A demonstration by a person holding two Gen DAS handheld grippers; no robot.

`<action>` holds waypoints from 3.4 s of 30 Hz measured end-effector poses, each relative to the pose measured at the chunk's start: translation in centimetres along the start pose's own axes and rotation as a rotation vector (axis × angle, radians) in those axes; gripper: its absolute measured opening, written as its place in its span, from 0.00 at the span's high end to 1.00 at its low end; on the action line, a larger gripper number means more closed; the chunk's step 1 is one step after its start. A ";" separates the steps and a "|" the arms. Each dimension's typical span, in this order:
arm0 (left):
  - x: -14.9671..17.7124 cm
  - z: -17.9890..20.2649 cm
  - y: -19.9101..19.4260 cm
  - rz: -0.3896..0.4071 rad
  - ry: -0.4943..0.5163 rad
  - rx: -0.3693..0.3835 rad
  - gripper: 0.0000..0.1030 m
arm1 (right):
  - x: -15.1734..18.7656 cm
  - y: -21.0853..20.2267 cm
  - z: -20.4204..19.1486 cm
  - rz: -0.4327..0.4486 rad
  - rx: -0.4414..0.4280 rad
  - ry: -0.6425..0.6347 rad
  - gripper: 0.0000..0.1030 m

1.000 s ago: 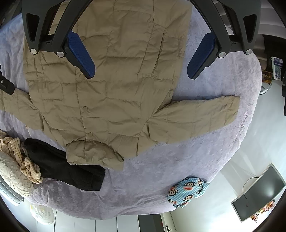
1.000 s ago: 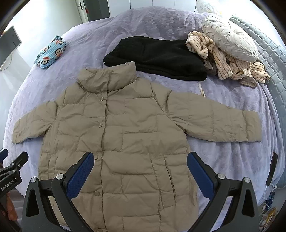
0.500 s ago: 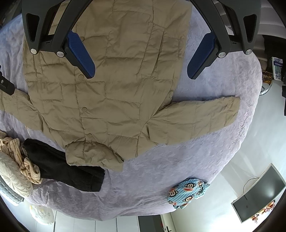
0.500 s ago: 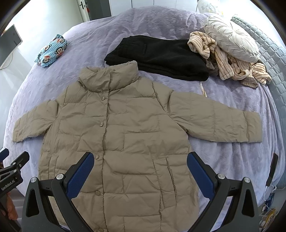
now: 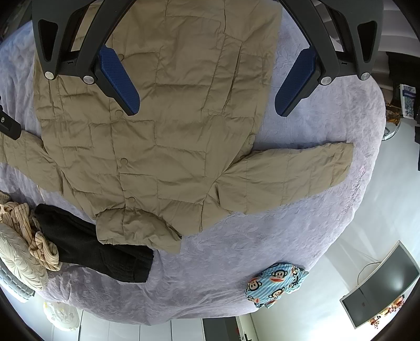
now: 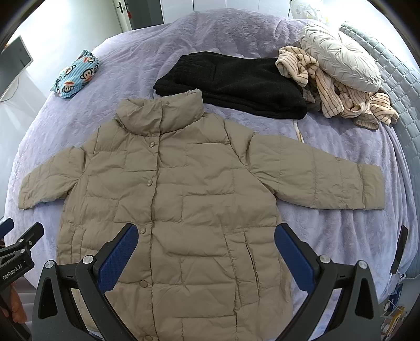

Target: Fold large clothes

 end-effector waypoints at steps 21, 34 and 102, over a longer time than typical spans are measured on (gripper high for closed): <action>0.1 -0.1 0.5 -0.005 0.001 0.012 0.00 | 0.0 0.0 -0.1 -0.006 0.002 0.005 0.00; 0.3 -0.3 0.5 -0.011 -0.007 0.031 0.00 | 0.1 0.0 -0.2 -0.017 0.012 0.003 0.00; -11.1 -27.0 17.6 0.308 -0.488 0.384 0.95 | -3.1 22.0 -28.5 -0.062 -0.504 0.070 0.76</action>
Point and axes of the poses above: each gripper's, at about its wrist camera, not at the fingertips, and y roughly the way its jaws point, z to its right, x to its underside, the point moved 9 cm from there along y, roughly the way its jaws point, and after that the axes turned 8 degrees about -x, right-handed, at the moved point
